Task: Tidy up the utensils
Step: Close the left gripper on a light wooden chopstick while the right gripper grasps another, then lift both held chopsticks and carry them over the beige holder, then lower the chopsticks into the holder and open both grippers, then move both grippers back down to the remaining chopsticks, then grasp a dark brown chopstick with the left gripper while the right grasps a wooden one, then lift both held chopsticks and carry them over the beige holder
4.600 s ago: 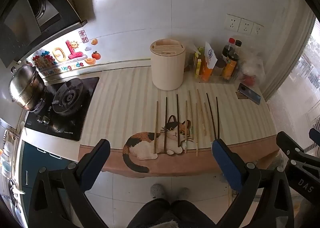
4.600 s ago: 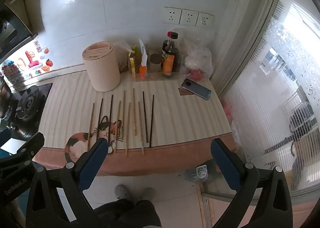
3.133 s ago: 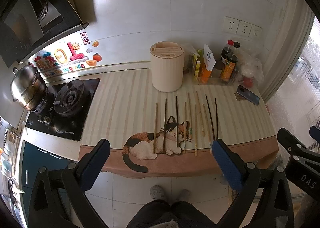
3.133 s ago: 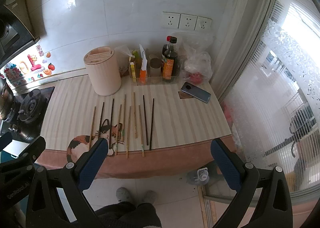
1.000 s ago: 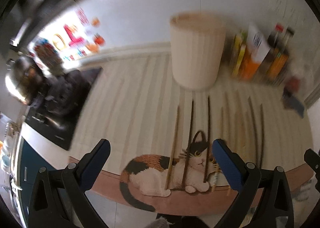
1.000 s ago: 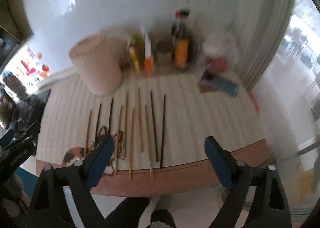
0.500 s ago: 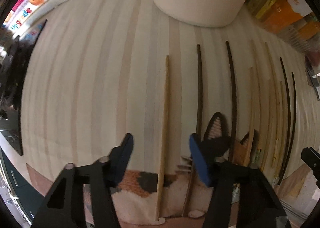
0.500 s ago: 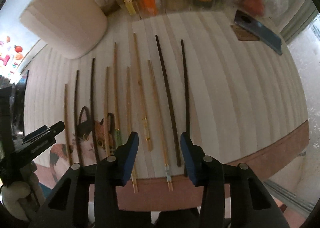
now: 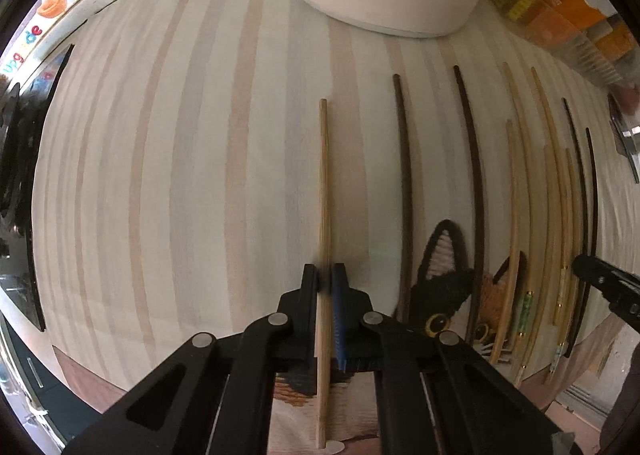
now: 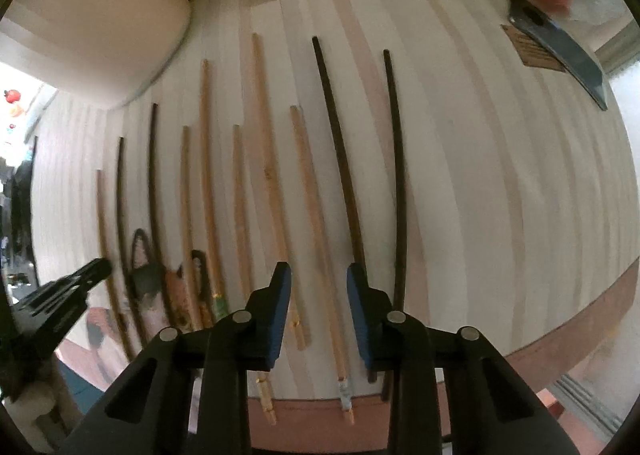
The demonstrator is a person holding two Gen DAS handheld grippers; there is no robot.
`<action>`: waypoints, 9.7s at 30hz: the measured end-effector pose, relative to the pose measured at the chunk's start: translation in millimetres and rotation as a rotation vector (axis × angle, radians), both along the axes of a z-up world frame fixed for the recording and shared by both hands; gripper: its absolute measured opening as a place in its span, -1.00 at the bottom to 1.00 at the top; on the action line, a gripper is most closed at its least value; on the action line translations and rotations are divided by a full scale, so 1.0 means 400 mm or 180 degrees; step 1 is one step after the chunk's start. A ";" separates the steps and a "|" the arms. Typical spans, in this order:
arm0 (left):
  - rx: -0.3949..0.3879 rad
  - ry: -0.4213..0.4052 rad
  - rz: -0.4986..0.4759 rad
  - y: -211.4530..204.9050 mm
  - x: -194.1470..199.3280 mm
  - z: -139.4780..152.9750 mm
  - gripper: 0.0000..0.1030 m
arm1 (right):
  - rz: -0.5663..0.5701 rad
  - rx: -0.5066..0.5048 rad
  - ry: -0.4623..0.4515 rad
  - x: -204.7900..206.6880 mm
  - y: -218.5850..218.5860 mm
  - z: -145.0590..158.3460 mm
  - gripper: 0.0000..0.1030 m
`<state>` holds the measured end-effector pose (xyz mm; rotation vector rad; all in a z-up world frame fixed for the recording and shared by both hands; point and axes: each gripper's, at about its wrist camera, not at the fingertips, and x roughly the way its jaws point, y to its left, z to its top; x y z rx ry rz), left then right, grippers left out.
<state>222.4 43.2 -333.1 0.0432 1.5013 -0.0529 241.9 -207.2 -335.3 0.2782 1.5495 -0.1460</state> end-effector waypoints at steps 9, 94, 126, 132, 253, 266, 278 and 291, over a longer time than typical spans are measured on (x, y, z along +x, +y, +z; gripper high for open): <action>-0.0218 0.0081 0.0149 0.125 -0.007 -0.025 -0.91 | 0.0196 -0.0294 0.0205 0.010 0.046 -0.046 -0.86; -0.0841 -0.2423 0.0544 0.104 0.584 0.710 -0.92 | 0.0190 0.0223 -0.2913 0.601 0.148 0.670 -0.87; -0.0157 -0.2143 0.0697 0.182 0.288 0.649 1.00 | 0.0221 0.0252 -0.2468 0.380 0.043 0.650 0.11; -0.0053 -0.1957 0.0672 0.151 0.218 0.590 1.00 | 0.0075 0.0182 -0.2398 0.261 0.017 0.619 0.55; -0.0027 -0.0634 0.0193 0.055 0.010 0.179 -0.95 | 0.0621 0.0135 -0.0260 0.050 0.024 0.063 -0.86; -0.0219 -0.1548 0.0383 0.113 0.045 0.453 -0.95 | 0.0663 0.0205 -0.1175 0.090 0.043 0.343 -0.86; -0.0616 -0.2428 0.0302 0.121 0.107 0.821 -0.95 | 0.0670 0.0506 -0.1978 0.256 0.090 0.634 -0.86; -0.0585 -0.2195 0.0327 0.056 0.396 0.792 -0.95 | 0.0285 0.0533 -0.2762 0.515 0.106 0.724 -0.86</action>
